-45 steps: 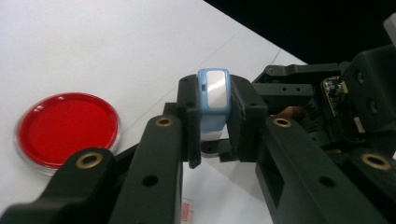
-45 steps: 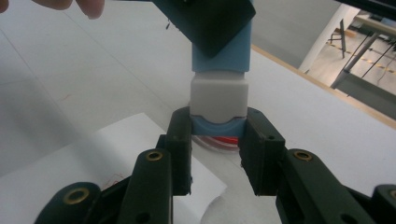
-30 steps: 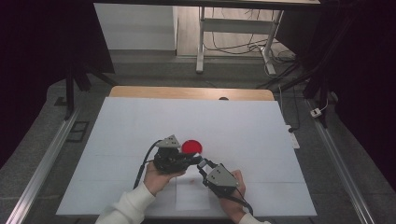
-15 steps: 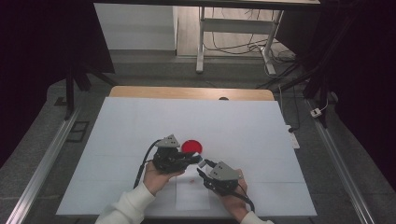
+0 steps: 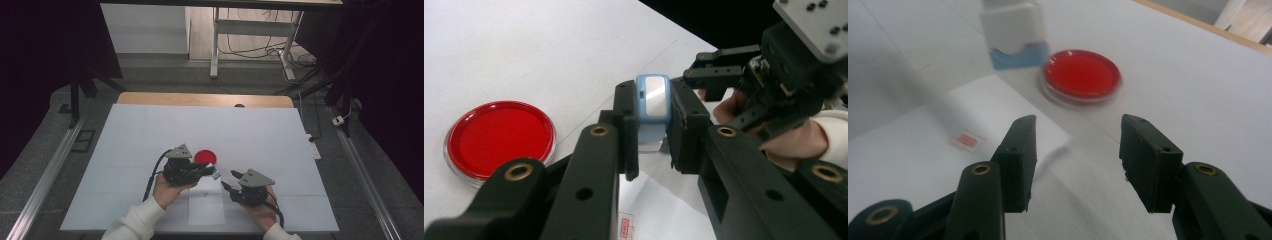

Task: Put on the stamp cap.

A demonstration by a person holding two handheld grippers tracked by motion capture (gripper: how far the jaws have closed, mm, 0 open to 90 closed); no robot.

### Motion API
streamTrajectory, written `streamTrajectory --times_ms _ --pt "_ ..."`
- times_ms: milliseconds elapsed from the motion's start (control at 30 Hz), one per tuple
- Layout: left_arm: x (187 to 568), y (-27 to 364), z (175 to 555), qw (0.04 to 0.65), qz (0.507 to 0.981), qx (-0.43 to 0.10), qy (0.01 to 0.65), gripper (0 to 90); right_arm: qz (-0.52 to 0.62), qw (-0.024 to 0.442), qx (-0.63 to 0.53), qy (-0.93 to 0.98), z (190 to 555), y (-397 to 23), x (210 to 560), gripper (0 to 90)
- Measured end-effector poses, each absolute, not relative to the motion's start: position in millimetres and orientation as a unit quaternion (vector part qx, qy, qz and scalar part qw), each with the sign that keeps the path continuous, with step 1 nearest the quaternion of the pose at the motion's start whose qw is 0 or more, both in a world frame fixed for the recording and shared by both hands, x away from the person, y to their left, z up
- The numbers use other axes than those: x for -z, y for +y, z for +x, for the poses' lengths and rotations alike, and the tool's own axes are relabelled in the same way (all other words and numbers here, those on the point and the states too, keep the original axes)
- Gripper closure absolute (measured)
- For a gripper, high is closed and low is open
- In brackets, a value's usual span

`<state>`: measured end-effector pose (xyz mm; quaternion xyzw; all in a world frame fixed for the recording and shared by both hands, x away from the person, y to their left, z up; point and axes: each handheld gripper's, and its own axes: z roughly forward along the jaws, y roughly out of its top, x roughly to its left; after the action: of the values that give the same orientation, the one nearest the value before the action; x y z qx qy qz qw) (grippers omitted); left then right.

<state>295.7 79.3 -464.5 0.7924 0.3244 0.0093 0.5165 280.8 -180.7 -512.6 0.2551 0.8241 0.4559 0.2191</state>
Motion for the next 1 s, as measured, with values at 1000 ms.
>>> streamTrajectory --times_ms 1000 --pt "452 93 296 0.501 0.805 -0.095 0.303 75.2 0.323 0.214 -0.445 0.807 284 -293 506 47.8"
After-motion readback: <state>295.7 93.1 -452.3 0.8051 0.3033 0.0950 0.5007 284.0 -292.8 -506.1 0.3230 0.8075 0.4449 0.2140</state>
